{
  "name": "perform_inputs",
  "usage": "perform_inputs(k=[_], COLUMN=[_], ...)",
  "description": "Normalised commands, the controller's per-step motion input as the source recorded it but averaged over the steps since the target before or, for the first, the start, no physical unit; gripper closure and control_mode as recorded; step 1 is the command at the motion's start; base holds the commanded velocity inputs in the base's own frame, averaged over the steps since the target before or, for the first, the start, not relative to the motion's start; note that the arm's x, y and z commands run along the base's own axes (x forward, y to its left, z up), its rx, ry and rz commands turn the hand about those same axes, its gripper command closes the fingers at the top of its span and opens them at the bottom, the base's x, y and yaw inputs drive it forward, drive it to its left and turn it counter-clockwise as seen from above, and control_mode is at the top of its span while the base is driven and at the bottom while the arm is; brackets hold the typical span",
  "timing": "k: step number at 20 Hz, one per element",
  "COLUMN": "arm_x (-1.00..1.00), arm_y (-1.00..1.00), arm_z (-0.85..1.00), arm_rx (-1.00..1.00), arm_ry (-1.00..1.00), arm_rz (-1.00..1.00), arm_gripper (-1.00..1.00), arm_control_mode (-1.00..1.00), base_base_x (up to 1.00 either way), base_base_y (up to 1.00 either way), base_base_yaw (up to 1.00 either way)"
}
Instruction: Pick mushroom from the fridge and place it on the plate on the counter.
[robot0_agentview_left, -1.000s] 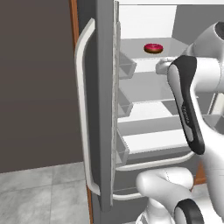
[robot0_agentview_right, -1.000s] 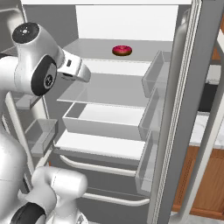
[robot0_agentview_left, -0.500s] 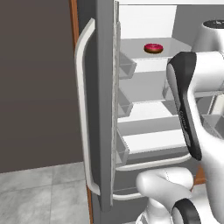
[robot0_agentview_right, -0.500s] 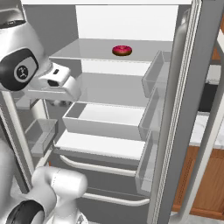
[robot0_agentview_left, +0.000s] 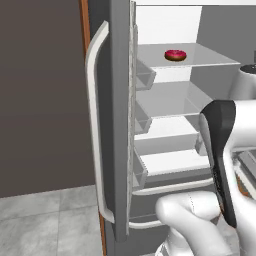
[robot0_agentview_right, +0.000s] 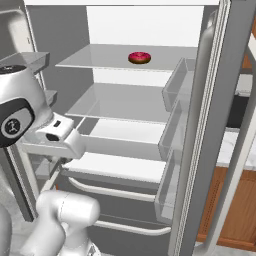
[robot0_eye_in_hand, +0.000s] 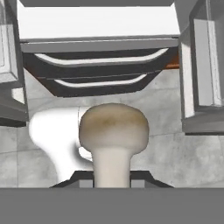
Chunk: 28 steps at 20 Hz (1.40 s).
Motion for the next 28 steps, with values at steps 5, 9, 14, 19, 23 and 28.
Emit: perform_inputs(k=[5, 9, 14, 19, 23, 28], arm_x=[-0.29, -0.03, 0.00, -0.09, 0.00, 0.00], arm_y=[0.00, 0.00, 0.00, 0.00, 0.00, 0.00], arm_z=[-0.74, -0.16, 0.00, -0.03, 0.00, 0.00], arm_rx=[-0.04, -0.01, 0.00, 0.00, 0.00, 0.00], arm_ry=[0.00, 0.00, 0.00, 0.00, 0.00, 0.00], arm_rz=[0.00, 0.00, 0.00, 0.00, 0.00, 0.00], arm_gripper=[1.00, 1.00, 1.00, 1.00, 1.00, 1.00], arm_control_mode=[-1.00, -1.00, -1.00, 1.00, 1.00, 1.00], base_base_x=[0.00, 0.00, 0.00, -0.08, -0.51, -0.41], base_base_y=[0.00, 0.00, 0.00, 0.00, 0.00, 0.13], base_base_yaw=[0.00, 0.00, 0.00, -0.02, -0.22, -0.32])
